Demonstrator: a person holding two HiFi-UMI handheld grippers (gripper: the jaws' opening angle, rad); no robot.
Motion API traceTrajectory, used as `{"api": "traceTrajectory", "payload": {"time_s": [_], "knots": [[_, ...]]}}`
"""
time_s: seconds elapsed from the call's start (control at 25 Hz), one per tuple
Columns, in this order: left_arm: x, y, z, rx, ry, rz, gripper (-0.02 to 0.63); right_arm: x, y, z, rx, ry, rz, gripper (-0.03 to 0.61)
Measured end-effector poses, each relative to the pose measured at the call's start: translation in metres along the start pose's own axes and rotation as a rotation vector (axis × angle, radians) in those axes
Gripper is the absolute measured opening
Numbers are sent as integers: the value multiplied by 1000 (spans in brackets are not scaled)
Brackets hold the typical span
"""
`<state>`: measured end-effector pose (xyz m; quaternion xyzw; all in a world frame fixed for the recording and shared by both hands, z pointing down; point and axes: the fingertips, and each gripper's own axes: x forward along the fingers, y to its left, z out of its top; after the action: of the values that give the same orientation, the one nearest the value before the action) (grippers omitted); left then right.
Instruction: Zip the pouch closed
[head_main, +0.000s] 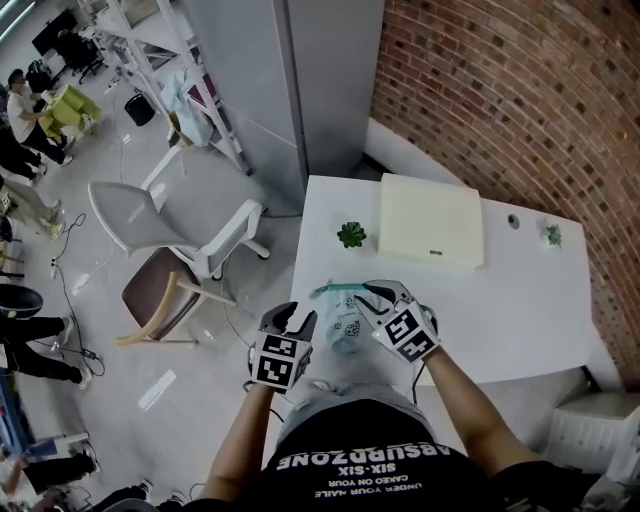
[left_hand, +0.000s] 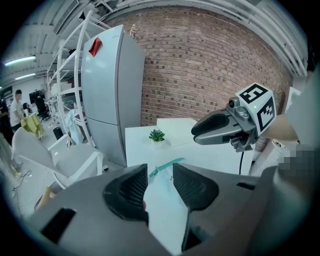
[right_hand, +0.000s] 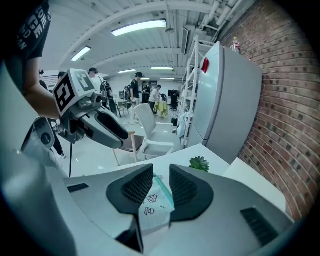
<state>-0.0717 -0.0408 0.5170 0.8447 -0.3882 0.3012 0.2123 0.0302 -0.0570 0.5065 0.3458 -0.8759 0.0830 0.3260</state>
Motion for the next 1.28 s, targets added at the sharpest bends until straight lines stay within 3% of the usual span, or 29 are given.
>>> {"api": "traceTrajectory", "payload": {"time_s": [0.6,0.88,1.16,1.28], "knots": [[66,27,-11,-36,102,2,141,88,-18,-11,-255,139,182,95],[90,30,-25,-44,160,-19,141,116,-13,-34,-428,207,259,94],[111,35,-32,-58,178,-46,141,141,-11,-41,-487,237,302,95],[114,36,-40,-67,235,-36,141,148,-11,-50,-546,265,319,95]]}}
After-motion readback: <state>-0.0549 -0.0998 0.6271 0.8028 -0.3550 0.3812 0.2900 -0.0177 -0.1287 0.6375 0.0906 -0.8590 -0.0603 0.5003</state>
